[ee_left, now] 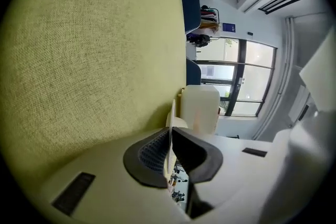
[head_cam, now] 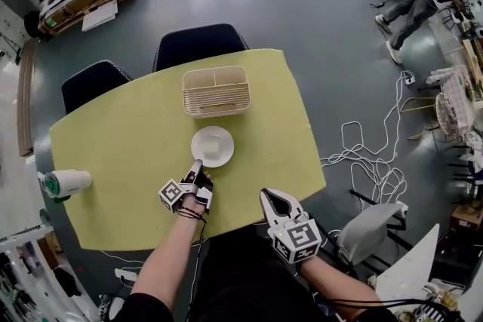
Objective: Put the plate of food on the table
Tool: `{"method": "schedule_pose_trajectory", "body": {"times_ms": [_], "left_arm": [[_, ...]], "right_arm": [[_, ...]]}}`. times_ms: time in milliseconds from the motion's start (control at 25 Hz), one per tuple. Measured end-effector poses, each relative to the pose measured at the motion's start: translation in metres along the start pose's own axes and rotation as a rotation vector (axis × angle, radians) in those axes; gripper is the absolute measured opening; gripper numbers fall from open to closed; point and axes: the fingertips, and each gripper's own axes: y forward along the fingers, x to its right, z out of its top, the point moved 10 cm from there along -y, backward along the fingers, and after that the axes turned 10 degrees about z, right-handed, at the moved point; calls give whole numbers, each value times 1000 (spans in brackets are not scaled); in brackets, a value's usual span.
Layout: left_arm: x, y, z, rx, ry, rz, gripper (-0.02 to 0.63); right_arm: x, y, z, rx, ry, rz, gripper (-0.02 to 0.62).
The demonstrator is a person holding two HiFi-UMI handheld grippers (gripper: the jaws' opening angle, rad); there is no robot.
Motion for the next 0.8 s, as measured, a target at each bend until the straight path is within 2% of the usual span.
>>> {"method": "schedule_pose_trajectory", "body": {"times_ms": [200, 400, 600, 800], "left_arm": [[1, 1, 3, 40, -6, 90, 39], [13, 0, 2, 81, 54, 202, 91], [27, -4, 1, 141, 208, 293, 95], [44, -17, 6, 167, 319, 295, 95]], "right_arm": [[2, 0, 1, 13, 8, -2, 12], [1, -2, 1, 18, 14, -7, 12], [2, -5, 0, 25, 14, -13, 12], [2, -8, 0, 36, 14, -16, 12]]}}
